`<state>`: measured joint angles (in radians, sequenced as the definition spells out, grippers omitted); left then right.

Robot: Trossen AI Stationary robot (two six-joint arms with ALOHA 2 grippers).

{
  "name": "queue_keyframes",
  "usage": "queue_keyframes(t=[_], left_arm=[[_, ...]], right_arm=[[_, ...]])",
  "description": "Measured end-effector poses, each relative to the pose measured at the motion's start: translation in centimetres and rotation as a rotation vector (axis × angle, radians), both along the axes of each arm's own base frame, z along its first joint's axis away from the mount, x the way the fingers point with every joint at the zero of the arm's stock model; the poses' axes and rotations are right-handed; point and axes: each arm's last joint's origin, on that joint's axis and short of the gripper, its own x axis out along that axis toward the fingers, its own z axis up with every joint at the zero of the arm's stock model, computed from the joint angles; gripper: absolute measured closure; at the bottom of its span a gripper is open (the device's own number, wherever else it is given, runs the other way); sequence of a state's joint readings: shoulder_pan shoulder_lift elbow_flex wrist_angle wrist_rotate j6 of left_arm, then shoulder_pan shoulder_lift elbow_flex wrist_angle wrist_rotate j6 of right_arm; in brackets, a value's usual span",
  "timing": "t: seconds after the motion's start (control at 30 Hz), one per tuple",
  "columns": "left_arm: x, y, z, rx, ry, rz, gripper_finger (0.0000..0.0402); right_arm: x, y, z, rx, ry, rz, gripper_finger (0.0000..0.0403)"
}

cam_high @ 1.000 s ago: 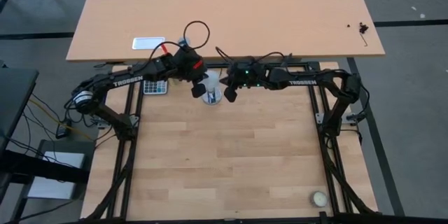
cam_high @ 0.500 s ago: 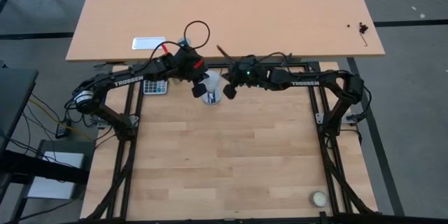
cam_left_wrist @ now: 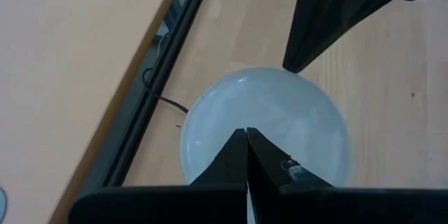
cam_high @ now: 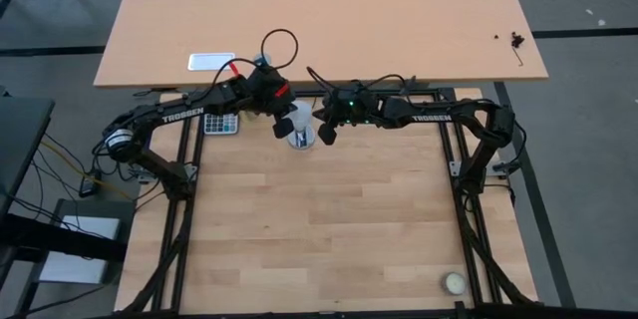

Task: Screw lightbulb
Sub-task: Insert the white lightbulb on the silver lamp

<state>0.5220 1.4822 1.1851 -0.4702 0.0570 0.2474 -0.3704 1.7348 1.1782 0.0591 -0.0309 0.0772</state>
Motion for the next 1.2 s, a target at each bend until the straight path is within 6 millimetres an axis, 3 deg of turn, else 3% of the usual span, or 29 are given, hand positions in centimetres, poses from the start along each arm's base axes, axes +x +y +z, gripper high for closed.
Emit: queue_keyframes(t=[0.4,0.7,1.03,1.2], left_arm=[[0.0,0.0,0.0,-0.001,0.000,-0.003,0.0402],[0.0,0.0,0.0,0.001,0.001,-0.003,0.0402],[0.1,0.0,0.0,-0.001,-0.009,0.000,0.0402],[0.0,0.0,0.0,-0.002,-0.007,0.001,0.0402]], right_arm=[[-0.1,-0.8,0.3,-0.056,-0.023,-0.115,0.0391],[0.1,-0.6,-0.1,0.053,-0.044,-0.009,0.0391],[0.8,1.6,-0.5,0.164,-0.044,0.209,0.0391],[0.8,2.4,0.7,0.002,-0.041,0.045,0.0390]])
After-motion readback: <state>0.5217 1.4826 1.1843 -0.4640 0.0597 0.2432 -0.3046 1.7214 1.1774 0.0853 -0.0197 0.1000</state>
